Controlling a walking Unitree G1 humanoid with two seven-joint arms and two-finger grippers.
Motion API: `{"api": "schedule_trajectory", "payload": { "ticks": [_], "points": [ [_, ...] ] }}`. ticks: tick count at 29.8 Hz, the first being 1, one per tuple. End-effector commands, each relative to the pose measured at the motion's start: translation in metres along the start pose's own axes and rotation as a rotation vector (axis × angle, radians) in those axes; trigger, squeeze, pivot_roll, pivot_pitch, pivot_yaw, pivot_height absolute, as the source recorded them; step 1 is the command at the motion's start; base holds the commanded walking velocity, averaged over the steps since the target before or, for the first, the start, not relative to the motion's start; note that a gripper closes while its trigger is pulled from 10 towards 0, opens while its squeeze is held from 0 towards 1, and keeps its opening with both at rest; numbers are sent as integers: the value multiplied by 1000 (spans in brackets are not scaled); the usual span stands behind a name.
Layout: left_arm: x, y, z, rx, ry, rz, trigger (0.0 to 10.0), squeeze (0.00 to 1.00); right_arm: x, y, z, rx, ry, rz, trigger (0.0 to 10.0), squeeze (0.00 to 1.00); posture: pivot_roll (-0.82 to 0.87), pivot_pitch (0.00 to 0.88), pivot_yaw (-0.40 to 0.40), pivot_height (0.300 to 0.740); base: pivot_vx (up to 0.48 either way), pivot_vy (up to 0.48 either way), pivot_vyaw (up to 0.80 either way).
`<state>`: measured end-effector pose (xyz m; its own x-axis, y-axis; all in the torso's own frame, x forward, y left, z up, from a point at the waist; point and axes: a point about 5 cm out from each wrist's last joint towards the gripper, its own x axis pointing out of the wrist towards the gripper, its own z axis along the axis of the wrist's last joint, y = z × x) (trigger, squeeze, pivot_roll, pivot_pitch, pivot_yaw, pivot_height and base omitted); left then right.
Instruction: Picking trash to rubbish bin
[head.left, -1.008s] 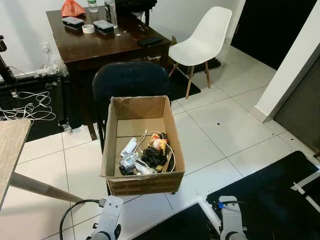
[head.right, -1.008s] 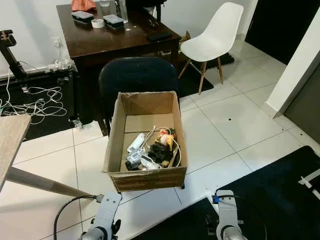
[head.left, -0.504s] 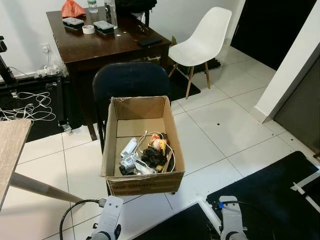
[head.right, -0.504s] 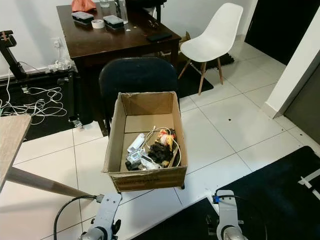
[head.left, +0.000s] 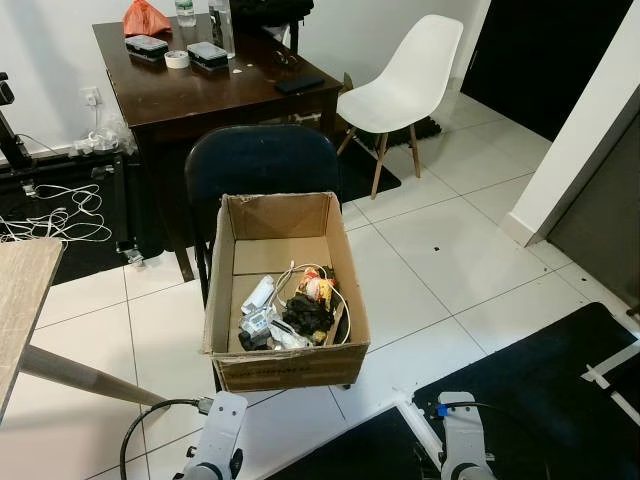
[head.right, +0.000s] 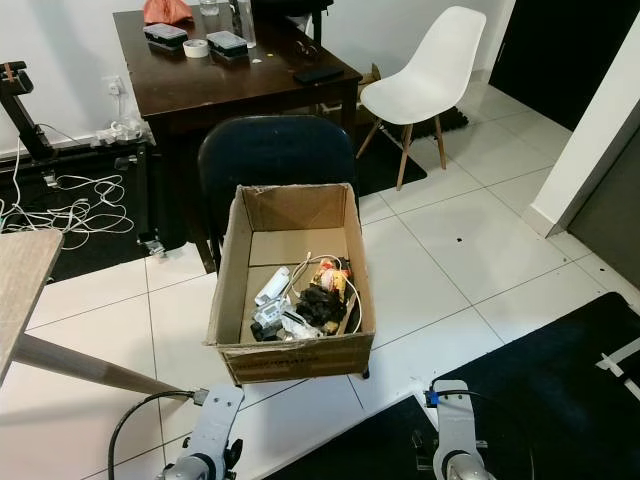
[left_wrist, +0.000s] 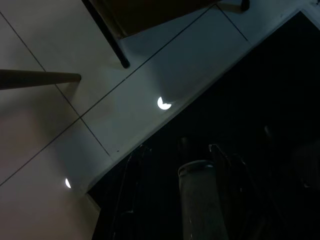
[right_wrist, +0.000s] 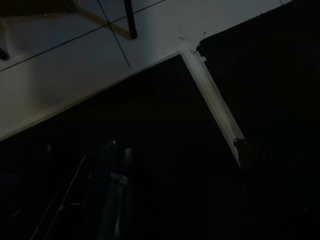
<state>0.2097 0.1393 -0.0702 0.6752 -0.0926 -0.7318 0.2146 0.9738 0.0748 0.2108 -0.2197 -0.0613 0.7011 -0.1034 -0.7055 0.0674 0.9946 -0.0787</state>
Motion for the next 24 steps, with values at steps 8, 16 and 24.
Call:
{"api": "schedule_trajectory", "payload": {
  "ticks": [8, 16, 24],
  "points": [
    [0, -6, -2, -14, 8, -13, 10000, 0, 0, 2, -3, 29, 5, 1, 10000, 0, 43, 71, -11, 740, 0, 0, 0],
    [0, -7, -2, -16, 8, -14, 10000, 0, 0, 0, 1, 52, -18, -3, 10000, 0, 43, 71, -11, 740, 0, 0, 0],
    [0, -6, -4, -17, 11, -12, 10000, 0, -1, -4, 1, 52, -23, -5, 10000, 0, 46, 79, -8, 740, 0, 0, 0]
  ]
}}
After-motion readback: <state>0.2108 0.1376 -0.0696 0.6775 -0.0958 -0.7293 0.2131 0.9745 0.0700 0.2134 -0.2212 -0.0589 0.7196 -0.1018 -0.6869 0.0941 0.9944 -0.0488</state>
